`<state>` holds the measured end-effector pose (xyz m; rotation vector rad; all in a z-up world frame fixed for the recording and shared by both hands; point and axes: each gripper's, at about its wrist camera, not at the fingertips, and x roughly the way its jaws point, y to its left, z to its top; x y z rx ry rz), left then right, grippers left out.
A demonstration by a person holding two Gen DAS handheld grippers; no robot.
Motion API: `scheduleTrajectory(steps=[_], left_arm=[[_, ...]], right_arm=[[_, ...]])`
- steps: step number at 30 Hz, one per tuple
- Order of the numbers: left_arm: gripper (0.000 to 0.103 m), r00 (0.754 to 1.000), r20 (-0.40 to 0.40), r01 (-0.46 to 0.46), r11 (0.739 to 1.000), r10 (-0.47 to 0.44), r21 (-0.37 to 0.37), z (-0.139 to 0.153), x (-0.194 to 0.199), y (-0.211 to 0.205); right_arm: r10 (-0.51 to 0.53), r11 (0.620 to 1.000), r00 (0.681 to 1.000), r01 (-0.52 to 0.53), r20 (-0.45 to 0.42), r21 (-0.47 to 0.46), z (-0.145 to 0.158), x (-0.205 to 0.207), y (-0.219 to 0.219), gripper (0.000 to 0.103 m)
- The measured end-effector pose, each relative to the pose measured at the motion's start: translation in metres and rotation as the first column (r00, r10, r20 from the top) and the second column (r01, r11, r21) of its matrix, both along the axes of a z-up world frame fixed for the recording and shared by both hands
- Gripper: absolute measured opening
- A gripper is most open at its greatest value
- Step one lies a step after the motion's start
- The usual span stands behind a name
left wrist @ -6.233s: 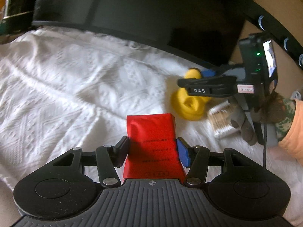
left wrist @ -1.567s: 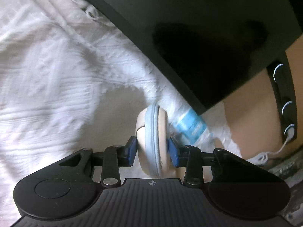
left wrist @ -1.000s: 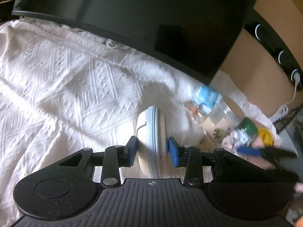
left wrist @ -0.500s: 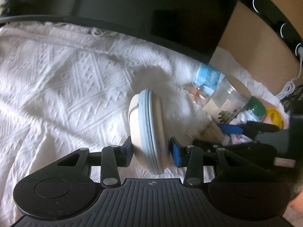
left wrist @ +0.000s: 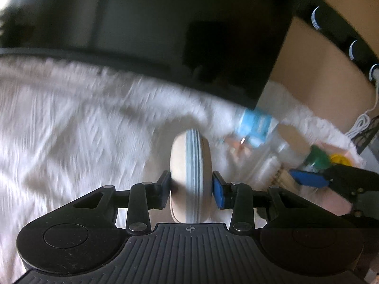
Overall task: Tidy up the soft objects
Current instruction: 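Grasp the bag of cotton swabs with the right tool while the left tool holds the compact, then lower the compact and cotton swab bag into the pink box and open both tools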
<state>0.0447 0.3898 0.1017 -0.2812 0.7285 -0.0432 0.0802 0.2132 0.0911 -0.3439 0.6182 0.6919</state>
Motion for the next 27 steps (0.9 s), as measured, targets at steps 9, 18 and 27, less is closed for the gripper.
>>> scheduleTrajectory(steps=[9,18,27], left_arm=[[0.041,0.964,0.241,0.123,0.992,-0.113,-0.026,0.118,0.035,-0.061],[0.041,0.878,0.228,0.46,0.873,-0.42,-0.164,0.126,0.092,-0.225],[0.042,0.882,0.028,0.461,0.851,-0.47,-0.252,0.013,0.122,-0.305]], right_arm=[[-0.13,0.985,0.949,0.091,0.286,0.145,0.12,-0.01,-0.093,0.069],[-0.404,0.915,0.877,0.39,0.26,0.107,0.107,0.004,-0.245,0.069],[-0.548,0.835,0.836,0.545,0.023,0.075,0.024,0.029,-0.306,0.069]])
